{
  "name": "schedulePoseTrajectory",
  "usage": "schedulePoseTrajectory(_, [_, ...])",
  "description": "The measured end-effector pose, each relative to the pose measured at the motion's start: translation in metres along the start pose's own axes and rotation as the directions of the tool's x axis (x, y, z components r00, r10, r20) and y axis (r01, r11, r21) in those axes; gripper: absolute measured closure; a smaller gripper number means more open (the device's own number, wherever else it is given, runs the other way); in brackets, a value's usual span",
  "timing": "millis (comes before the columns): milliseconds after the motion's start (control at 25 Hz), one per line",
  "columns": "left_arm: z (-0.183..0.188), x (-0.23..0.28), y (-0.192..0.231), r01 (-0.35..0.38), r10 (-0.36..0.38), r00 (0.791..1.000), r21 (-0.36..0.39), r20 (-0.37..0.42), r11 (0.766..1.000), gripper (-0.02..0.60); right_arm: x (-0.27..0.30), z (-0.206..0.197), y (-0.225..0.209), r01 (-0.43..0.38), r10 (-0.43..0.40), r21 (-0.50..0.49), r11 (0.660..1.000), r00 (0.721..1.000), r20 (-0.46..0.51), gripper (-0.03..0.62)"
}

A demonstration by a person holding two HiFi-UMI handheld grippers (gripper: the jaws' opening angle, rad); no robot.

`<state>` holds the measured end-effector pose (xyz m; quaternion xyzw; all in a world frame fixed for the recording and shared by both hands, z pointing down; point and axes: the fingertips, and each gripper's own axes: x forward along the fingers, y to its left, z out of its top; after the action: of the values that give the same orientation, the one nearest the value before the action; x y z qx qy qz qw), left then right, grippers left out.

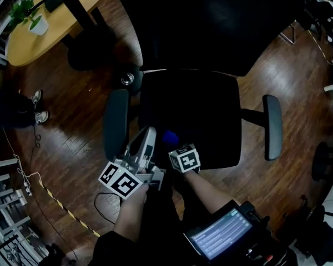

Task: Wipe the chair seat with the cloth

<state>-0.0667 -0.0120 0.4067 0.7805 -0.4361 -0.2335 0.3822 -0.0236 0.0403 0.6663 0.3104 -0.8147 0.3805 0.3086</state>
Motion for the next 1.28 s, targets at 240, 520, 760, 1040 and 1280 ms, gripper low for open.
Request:
schedulePoseTrajectory(240, [0.013,-0.024,0.012,-0.040,0.040,0.998,-0.006,0.041,0.999,0.588,0.045,-0.023,0.065,-0.092,0.089,-0.056,0.994,0.995,-0.051,0.545])
schedulePoseTrajectory(520, [0.006,-0.017,0.012,-0.015,0.015,1.000,-0.004,0.013,1.000,0.588,0.032,-0.026,0.037,-0.048,0.048,-0.047,0.998,0.999,-0.013,0.546])
schedulePoseTrajectory(760, [-0.016,0.013,-0.004,0.041,-0.042,0.998,-0.014,-0.050,0.999,0.588,-0.012,-0.051,-0.044,0.105,-0.105,0.013,0.994,0.994,-0.021,0.546])
schedulePoseTrajectory(1040, [-0.054,0.055,-0.034,0.127,-0.128,0.979,-0.019,-0.156,0.992,0.588,-0.103,-0.087,-0.154,0.276,-0.283,0.202,0.940,0.959,0.004,0.546])
schedulePoseTrajectory(1280, [-0.065,0.067,-0.046,0.152,-0.154,0.971,-0.025,-0.182,0.988,0.588,-0.158,-0.105,-0.202,0.382,-0.390,0.229,0.896,0.921,-0.008,0.545])
